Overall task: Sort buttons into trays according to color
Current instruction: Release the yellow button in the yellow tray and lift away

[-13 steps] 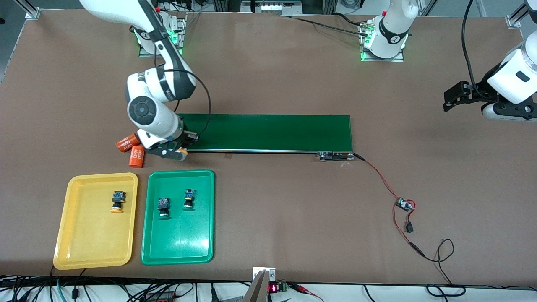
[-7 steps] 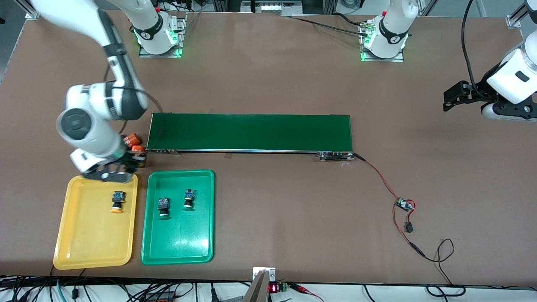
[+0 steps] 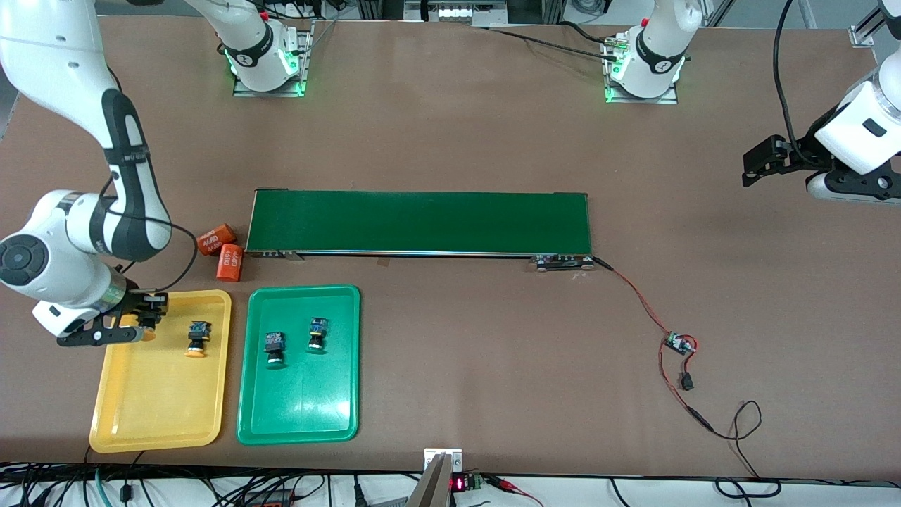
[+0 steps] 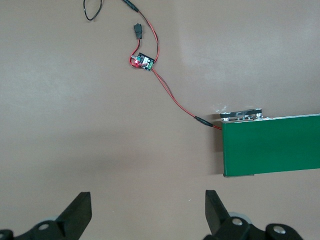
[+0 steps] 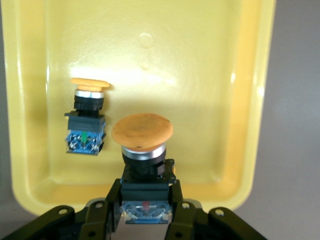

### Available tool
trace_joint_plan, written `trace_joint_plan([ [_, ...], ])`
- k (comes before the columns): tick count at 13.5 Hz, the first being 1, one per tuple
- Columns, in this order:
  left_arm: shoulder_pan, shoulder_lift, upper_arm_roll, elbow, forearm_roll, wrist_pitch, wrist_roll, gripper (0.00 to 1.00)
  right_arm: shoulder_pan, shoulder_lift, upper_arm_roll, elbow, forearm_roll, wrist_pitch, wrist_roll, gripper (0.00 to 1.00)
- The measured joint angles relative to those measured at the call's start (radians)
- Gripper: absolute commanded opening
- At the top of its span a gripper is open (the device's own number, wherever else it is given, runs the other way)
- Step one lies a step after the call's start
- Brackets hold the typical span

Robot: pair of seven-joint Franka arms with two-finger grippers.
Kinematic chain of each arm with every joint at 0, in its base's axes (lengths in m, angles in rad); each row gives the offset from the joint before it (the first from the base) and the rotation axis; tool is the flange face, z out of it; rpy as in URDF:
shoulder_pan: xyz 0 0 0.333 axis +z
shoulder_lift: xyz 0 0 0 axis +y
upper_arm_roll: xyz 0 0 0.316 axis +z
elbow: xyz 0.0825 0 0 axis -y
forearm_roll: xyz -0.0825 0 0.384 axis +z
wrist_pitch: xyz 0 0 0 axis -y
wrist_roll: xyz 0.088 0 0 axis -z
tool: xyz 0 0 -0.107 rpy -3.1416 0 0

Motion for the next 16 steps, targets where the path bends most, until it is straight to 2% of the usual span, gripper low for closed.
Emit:
trace_joint_plan([
  [3,0.0,0.0,0.0,0.0,0.0,0.0,0.0,1.0,-0.018,0.066,0.011,0.028,0.043,0.107,-0.069,0.13],
  [5,0.0,0.0,0.0,0.0,0.0,0.0,0.0,1.0,-0.055,0.093,0.046,0.034,0.056,0.152,-0.126,0.13],
  [6,0.0,0.0,0.0,0.0,0.0,0.0,0.0,1.0,-0.076,0.1,0.065,0.035,0.057,0.159,-0.143,0.19],
  [7,0.0,0.0,0.0,0.0,0.0,0.0,0.0,1.0,-0.094,0.105,0.082,0.037,0.057,0.167,-0.156,0.54],
  [8,0.0,0.0,0.0,0.0,0.0,0.0,0.0,1.0,-0.108,0.109,0.095,0.039,0.057,0.179,-0.165,1.0],
  [12,0.0,0.0,0.0,0.0,0.0,0.0,0.0,1.0,-0.126,0.109,0.123,0.055,0.058,0.181,-0.171,1.0],
  [16,0.0,0.0,0.0,0.0,0.0,0.0,0.0,1.0,-0.124,0.047,0.134,0.088,0.064,-0.021,-0.141,1.0],
])
